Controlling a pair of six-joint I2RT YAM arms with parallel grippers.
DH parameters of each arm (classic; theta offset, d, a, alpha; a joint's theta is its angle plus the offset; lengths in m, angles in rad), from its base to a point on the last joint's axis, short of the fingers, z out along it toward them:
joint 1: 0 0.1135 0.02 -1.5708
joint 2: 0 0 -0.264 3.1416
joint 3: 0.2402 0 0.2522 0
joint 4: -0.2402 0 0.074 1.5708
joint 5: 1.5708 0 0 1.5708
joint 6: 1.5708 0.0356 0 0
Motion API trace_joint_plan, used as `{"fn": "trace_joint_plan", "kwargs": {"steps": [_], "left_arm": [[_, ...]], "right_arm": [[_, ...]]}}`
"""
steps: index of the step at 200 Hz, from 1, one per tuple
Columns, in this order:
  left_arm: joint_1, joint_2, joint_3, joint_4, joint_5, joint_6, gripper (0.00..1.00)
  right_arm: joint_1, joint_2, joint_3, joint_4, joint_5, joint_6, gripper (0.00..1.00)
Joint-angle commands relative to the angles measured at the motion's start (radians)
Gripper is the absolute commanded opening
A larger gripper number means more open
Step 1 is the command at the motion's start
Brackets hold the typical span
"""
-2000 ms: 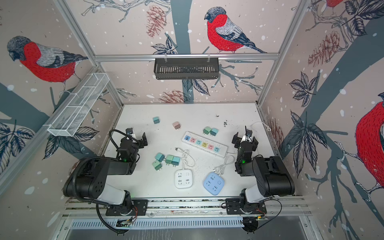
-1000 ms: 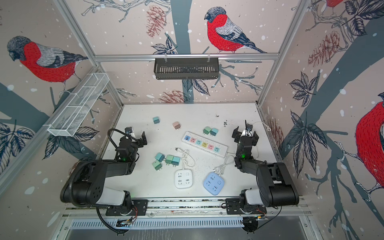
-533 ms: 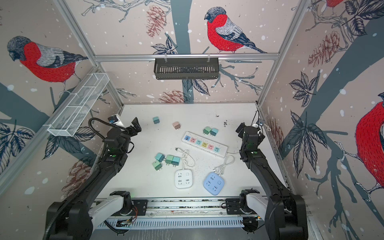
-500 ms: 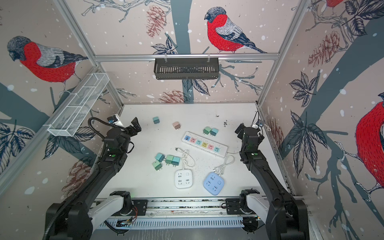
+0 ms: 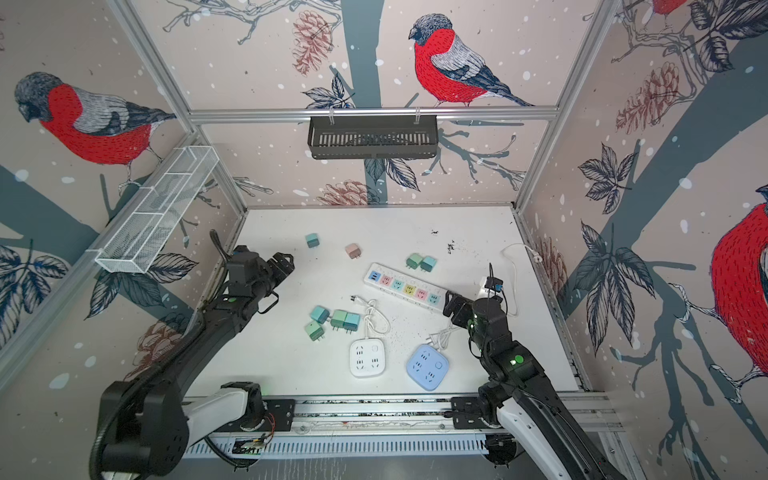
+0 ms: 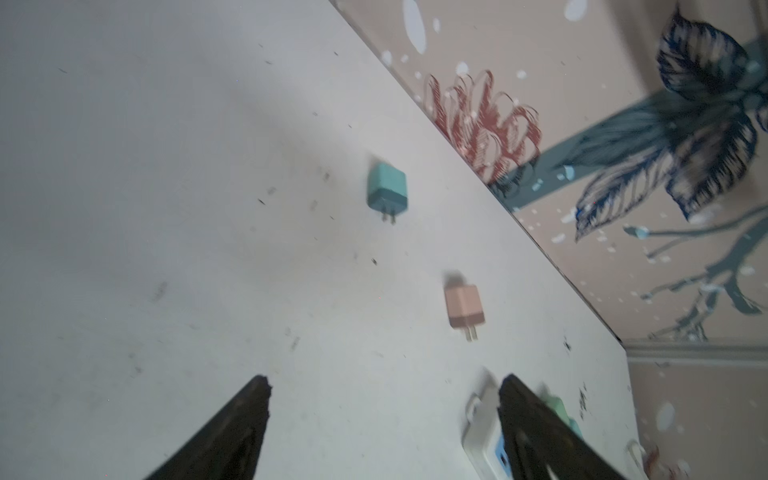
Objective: Insert the plug
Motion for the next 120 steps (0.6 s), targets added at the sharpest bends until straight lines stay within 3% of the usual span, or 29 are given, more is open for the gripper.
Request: {"fn": "trace_joint_plan", "kwargs": {"steps": [1,14,50,90,120], "left_arm": [[-0.041,-0.106,-0.109,0.186,0.031,0.055,0.96],[-0.047,-0.181,-0.122,0.253,0.098,0.096,0.96],[-0.141,-0.31,-0.231,0.45,0.086,0.183,0.96],[-0.172,-0.214,-0.191,0.477,0.153,0.196,0.96],[-0.241,-0.145,-0.134,0.447,0.155,0.261,0.96]], "right_arm": [[0.047,0.015,-0.018,-0.094,-0.052,0.138,0.85],[0.08,0.065,-0.006,-0.125,-0.035,0.177,0.83],[0.184,0.162,0.011,-0.165,-0.008,0.258,0.77],[0.229,0.18,0.011,-0.213,0.034,0.289,0.78],[0.23,0.303,-0.016,-0.113,-0.034,0.27,0.77]]}}
